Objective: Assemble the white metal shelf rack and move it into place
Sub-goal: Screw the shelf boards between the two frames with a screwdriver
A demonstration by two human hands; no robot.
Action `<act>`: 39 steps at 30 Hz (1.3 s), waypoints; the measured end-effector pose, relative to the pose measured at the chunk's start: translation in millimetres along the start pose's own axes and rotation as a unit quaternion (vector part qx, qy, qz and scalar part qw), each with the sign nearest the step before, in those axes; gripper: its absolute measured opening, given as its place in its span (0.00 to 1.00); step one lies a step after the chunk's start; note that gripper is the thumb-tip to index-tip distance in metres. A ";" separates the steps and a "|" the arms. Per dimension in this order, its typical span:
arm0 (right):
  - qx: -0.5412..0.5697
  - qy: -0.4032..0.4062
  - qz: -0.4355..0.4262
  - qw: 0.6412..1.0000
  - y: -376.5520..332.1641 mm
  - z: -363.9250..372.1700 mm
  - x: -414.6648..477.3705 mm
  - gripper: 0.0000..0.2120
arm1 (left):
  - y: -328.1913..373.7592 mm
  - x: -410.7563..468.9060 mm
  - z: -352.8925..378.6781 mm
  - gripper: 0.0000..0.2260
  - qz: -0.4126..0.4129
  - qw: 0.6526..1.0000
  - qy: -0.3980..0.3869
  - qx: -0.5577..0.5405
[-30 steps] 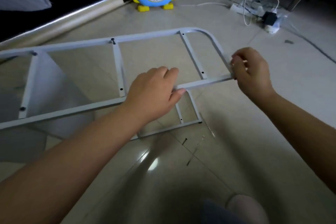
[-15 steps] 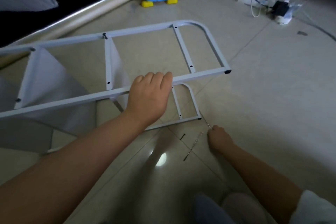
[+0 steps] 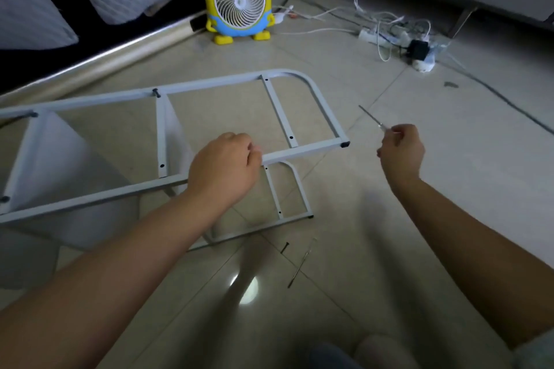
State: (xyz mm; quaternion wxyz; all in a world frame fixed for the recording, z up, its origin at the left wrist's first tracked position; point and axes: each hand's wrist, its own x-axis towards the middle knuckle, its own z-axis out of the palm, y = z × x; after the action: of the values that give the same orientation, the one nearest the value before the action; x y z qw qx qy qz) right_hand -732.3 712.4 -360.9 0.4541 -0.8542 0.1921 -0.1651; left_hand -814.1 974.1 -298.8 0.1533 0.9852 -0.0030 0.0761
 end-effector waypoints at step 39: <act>0.107 -0.220 -0.405 0.881 -241.9 151.8 -97.7 0.13 | -99.8 30.3 -48.3 0.29 -0.209 0.933 -0.059 -0.286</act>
State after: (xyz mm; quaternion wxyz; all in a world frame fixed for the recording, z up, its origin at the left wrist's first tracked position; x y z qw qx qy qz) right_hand -705.0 991.6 -249.3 0.4670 -0.8181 -0.2938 -0.1621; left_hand -788.4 1084.4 -278.9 0.4406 0.8808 0.1721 -0.0199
